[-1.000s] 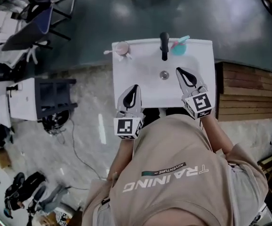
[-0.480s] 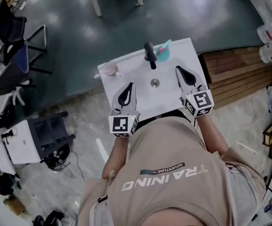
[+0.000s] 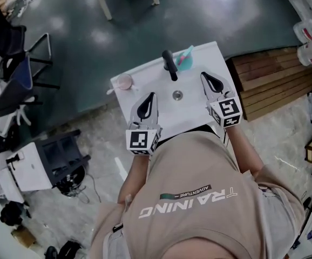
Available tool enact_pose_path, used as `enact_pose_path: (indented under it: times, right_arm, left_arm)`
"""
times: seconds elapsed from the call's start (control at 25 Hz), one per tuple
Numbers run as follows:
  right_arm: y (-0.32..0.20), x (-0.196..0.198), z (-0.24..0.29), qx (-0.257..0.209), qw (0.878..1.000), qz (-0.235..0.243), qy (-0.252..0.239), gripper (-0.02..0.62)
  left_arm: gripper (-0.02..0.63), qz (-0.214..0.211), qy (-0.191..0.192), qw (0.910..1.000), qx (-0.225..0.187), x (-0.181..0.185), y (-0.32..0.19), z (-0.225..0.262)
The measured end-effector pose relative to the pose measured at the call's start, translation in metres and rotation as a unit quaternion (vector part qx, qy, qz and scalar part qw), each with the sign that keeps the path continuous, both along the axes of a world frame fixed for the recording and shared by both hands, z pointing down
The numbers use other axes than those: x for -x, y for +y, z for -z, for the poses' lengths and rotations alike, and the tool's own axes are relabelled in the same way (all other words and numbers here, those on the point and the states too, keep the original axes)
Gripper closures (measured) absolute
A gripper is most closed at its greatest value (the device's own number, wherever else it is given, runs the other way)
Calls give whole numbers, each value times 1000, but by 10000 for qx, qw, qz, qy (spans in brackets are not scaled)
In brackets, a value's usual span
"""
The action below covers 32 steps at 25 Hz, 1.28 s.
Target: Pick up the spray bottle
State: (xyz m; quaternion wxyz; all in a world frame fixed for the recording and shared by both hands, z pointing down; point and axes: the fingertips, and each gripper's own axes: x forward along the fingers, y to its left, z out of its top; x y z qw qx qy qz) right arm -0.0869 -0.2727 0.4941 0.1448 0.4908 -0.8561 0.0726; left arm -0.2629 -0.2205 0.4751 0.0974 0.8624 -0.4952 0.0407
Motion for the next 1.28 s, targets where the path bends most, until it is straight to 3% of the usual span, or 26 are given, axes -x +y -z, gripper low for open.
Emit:
enact_pose_path:
  times: [0.08,0.2,0.28,0.48,0.76,1.28]
  right_arm:
    - [-11,-3,-9,106,9999,-10,-56,579]
    - [-29,-1,-24,255,9996,86,-31,503]
    - [-41,3,-34,339,9993,179,-29,495]
    - [-66,4,-65,570,9978,320,-102,428]
    - [-96,11,-87,704,9955,623,-120,423]
    - [-109,36,-92,509,9922,1137,-80,418]
  left_arm:
    - [592,107,-65,9999,57,3,2,2]
    - [592,342,-226,9989,214,14,0,0]
    - [592,469,-326,9978,325,21,-3,-1]
    - [592,710,-228,9955,581,18,-8,-9]
    - [592,953,178,9923,768,2,-22,-10]
    - [592,1244,-263,9886,803,10,-22,-20]
